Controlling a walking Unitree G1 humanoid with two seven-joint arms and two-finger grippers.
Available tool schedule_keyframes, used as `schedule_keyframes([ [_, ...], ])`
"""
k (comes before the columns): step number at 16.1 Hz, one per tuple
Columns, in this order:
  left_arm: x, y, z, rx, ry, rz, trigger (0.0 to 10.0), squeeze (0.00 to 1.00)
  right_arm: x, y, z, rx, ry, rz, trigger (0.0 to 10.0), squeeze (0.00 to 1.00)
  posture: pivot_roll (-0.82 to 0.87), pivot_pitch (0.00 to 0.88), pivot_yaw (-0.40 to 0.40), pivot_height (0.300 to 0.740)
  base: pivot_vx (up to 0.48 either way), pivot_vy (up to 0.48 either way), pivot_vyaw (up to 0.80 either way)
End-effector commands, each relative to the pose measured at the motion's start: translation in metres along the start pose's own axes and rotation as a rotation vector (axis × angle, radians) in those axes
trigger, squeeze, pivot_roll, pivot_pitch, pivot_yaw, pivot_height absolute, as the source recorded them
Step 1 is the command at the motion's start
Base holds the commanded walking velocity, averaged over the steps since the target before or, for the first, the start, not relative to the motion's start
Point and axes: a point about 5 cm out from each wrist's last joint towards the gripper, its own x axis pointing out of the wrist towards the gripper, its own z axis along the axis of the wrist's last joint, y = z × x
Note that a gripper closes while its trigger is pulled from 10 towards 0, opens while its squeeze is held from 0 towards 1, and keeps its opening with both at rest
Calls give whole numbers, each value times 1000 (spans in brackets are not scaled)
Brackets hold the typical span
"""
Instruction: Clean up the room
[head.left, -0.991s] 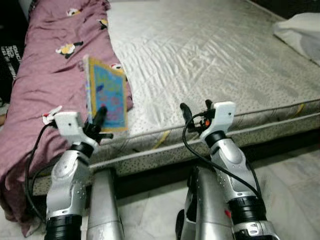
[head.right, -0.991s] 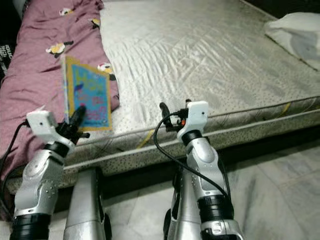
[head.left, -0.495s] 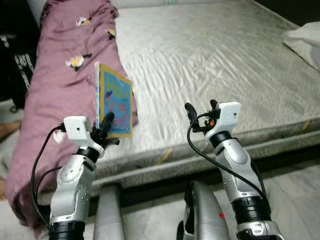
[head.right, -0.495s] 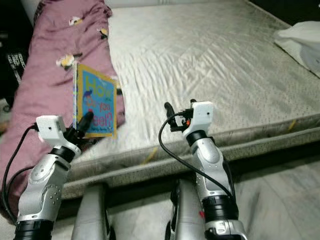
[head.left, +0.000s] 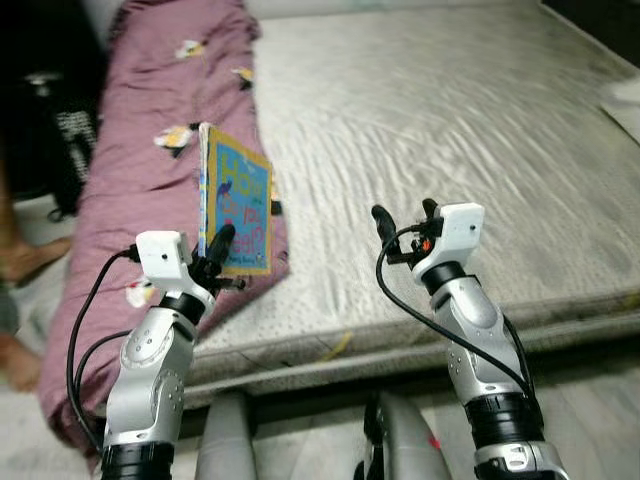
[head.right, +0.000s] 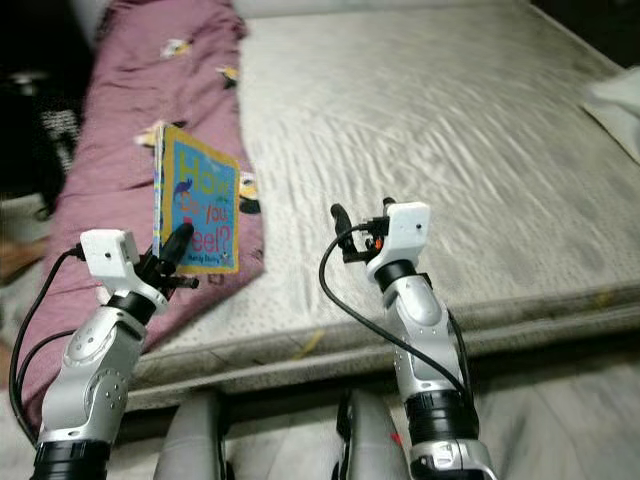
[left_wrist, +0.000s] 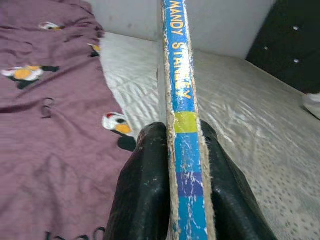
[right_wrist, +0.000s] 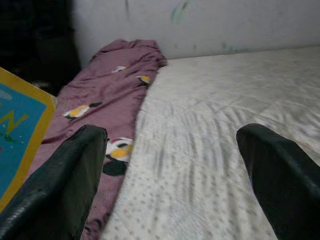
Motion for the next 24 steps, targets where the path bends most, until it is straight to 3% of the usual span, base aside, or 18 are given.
schedule_keyframes([
  [1, 0, -1, 9, 20, -36, -11, 0, 0, 0, -1, 1, 6, -4, -10, 10000, 0, 14, 0, 7, 652, 0, 0, 0],
  [12, -1, -2, 9, 23, -32, -10, 0, 0, 0, -1, 1, 6, -3, -11, 10000, 0, 14, 0, 7, 657, 0, 0, 0],
  [13, -3, 2, 5, 73, -8, 21, 10000, 0, -5, -10, -2, -19, 11, -102, 10000, 0, 18, 0, 10, 662, 0, 0, 0],
  [14, -5, 8, 1, 152, 23, 65, 10000, 0, -12, -22, -6, -62, 32, -238, 10000, 0, 18, 0, 10, 677, 0, 0, 0],
  [16, -6, 9, -2, 160, 31, 72, 10000, 0, -12, -21, -7, -43, 32, -229, 10000, 0, 17, 0, 10, 697, 0, 0, 0],
  [20, -7, 10, -4, 171, 39, 93, 10000, 0, -15, -17, -9, -60, 36, -237, 10000, 0, 16, 0, 5, 697, 0, 0, 0],
  [24, -12, 11, -12, 161, 53, 99, 10000, 0, -18, -24, -11, -77, 45, -290, 10000, 0, 12, 0, 10, 740, 0, 0, 0],
])
